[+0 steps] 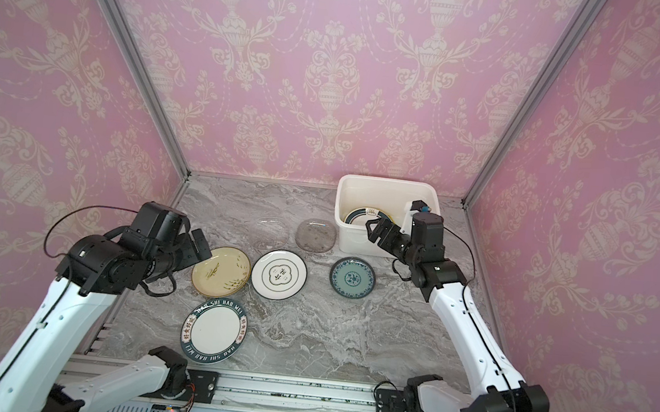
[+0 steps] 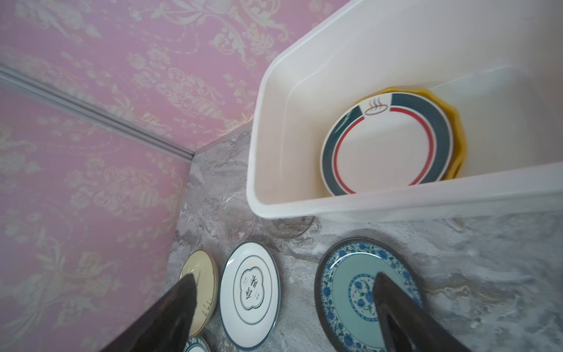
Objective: Place the plates into the plastic bin on the countertop
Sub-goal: 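Move both grippers toward the green-rimmed 'HAO SHI HAO WEI' plate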
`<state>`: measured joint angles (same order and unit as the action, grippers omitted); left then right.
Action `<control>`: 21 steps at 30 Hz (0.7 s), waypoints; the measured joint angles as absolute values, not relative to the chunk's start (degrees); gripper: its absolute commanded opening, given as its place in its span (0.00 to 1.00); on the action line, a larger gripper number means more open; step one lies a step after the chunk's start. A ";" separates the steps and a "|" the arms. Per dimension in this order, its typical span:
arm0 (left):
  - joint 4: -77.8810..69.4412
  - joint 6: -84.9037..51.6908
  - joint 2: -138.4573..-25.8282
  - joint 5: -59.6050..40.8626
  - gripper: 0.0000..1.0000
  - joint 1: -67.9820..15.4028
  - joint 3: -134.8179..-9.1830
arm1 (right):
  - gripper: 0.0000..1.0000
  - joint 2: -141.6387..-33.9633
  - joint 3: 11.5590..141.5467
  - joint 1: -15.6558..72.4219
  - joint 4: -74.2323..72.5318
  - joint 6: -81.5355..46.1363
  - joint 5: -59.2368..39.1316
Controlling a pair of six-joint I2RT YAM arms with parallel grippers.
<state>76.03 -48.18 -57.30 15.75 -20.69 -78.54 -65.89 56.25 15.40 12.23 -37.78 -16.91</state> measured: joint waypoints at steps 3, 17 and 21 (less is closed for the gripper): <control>77.78 -48.18 -56.64 15.05 0.99 -20.69 -76.01 | 0.85 -63.83 52.82 23.79 10.87 -38.74 -18.68; 70.06 -41.34 -47.88 7.77 0.99 -20.69 -58.48 | 0.84 -78.63 48.45 54.96 6.31 -47.05 -10.96; 69.36 -41.63 -47.86 7.53 0.99 -20.47 -55.51 | 0.84 -88.49 56.25 55.05 6.70 -48.18 -13.21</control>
